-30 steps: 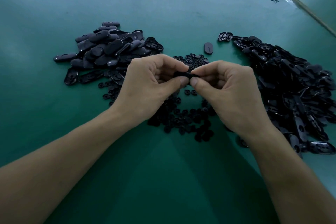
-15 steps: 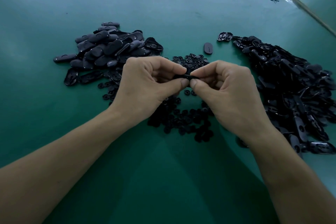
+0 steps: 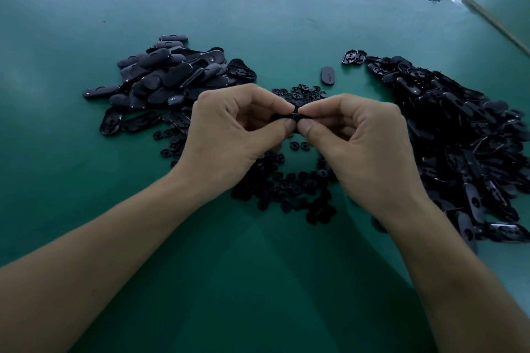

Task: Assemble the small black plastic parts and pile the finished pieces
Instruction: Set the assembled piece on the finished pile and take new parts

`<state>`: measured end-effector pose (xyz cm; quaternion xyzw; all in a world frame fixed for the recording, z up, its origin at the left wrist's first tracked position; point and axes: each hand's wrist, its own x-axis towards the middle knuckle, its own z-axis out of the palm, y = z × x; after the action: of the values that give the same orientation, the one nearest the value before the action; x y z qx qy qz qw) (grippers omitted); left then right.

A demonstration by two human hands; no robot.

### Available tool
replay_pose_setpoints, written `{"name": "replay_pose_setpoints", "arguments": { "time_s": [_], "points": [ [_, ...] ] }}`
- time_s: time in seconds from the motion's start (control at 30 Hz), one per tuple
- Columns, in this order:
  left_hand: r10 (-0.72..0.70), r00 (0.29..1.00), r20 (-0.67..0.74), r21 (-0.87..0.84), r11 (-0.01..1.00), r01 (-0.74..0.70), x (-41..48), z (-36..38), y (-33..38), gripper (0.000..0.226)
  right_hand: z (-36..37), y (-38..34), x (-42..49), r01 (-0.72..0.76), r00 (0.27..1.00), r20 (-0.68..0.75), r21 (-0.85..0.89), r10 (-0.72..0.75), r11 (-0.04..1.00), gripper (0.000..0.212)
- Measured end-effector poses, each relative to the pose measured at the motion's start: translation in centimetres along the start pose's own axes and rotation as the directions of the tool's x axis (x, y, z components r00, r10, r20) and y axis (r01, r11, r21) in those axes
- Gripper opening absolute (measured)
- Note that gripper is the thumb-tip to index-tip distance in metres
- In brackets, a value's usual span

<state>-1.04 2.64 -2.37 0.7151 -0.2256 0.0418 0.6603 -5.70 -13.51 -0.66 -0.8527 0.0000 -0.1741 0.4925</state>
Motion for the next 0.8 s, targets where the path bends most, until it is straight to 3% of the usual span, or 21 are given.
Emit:
{"name": "replay_pose_setpoints", "arguments": {
  "time_s": [0.2, 0.37, 0.5, 0.67, 0.8],
  "points": [
    [0.028, 0.993, -0.113, -0.081, 0.996, -0.037, 0.4, -0.1, -0.4, 0.019, 0.4, -0.1, -0.3, 0.053, 0.980, -0.182, -0.149, -0.080, 0.987, 0.024],
    [-0.016, 0.984, -0.178, -0.165, 0.986, -0.014, 0.9, -0.2, 0.7, 0.015, 0.7, 0.3, -0.4, 0.099, 0.977, -0.155, -0.288, -0.149, 0.952, 0.022],
    [-0.177, 0.951, -0.254, -0.247, 0.962, 0.113, 2.9, -2.5, 0.8, 0.011, 1.0, 0.5, -0.7, 0.113, 0.978, -0.132, -0.307, -0.160, 0.945, 0.020],
    [-0.108, 0.941, -0.320, 0.120, 0.981, 0.153, 4.0, -5.1, -0.4, 0.020, 1.0, 0.5, -0.8, 0.127, 0.981, -0.104, -0.299, -0.164, 0.946, 0.018],
    [-0.185, 0.914, -0.362, -0.009, 0.981, 0.196, 4.1, -5.9, -0.6, 0.016, 1.1, 0.5, -0.8, 0.137, 0.982, -0.083, -0.294, -0.168, 0.946, 0.017]
  ]
}}
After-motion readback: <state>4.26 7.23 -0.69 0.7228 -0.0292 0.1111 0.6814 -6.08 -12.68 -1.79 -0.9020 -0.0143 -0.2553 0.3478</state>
